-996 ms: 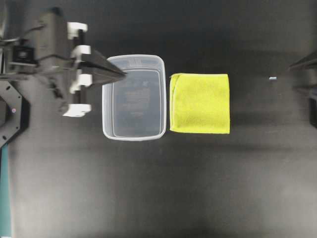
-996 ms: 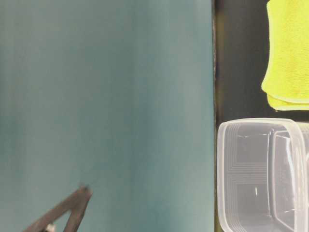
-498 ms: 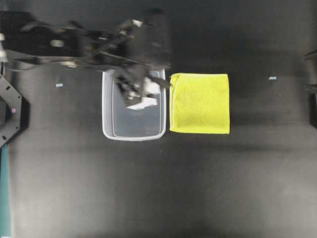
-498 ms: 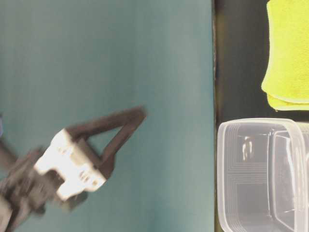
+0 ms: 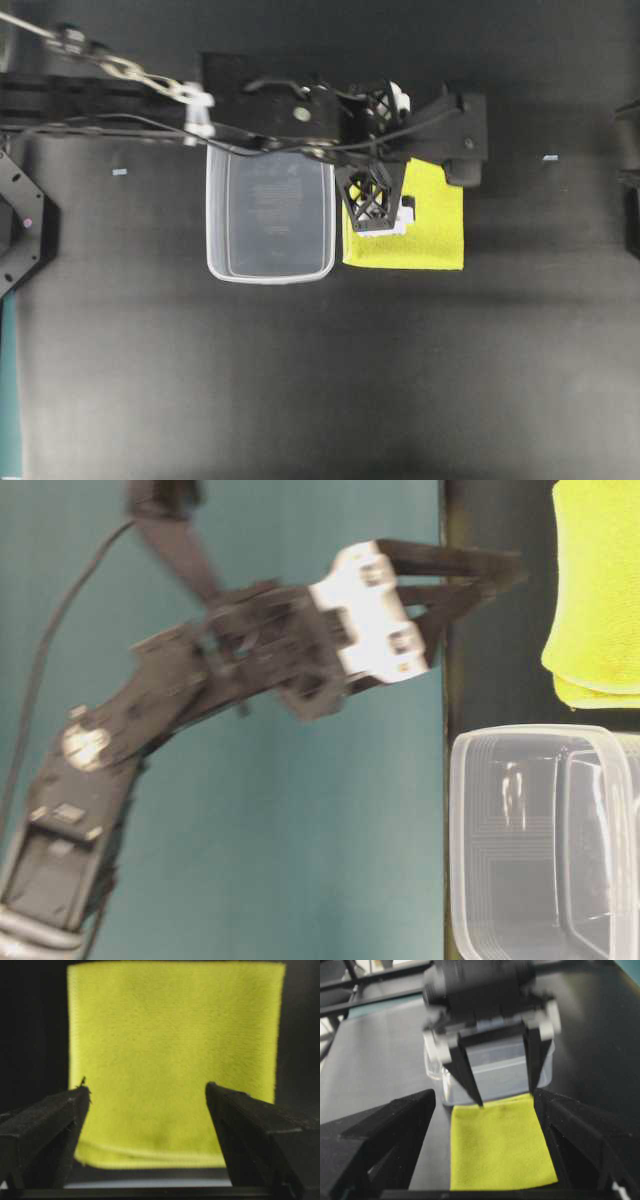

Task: Place the yellow towel into the container with the left arm.
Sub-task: 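Lower the open left gripper onto the yellow towel's left edge and close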

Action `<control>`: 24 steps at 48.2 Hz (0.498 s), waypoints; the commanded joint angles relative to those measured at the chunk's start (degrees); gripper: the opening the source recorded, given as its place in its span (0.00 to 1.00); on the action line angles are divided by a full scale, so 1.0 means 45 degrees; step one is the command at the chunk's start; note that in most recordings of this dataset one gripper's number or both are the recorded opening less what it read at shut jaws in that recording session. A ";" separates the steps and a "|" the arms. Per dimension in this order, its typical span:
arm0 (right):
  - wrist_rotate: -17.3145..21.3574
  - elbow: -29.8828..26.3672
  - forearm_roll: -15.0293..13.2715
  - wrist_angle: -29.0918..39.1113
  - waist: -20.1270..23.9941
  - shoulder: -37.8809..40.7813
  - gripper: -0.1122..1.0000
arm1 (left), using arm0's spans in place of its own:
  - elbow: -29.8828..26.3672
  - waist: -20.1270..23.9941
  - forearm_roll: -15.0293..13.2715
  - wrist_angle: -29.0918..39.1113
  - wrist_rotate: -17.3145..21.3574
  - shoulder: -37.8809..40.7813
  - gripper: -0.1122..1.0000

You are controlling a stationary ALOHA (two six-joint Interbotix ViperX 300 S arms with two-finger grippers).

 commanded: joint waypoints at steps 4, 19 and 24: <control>0.0020 -0.0156 0.0039 -0.0137 -0.0039 -0.0059 0.79 | -0.0547 -0.0117 0.0039 -0.0078 0.0156 0.0879 0.92; 0.0039 -0.0137 0.0039 -0.0137 -0.0039 -0.0078 0.79 | -0.1016 -0.0215 0.0059 0.0000 0.0156 0.2344 0.92; 0.0020 -0.0137 0.0039 -0.0137 -0.0039 -0.0098 0.79 | -0.0937 -0.0234 0.0059 0.0000 0.0176 0.2480 0.91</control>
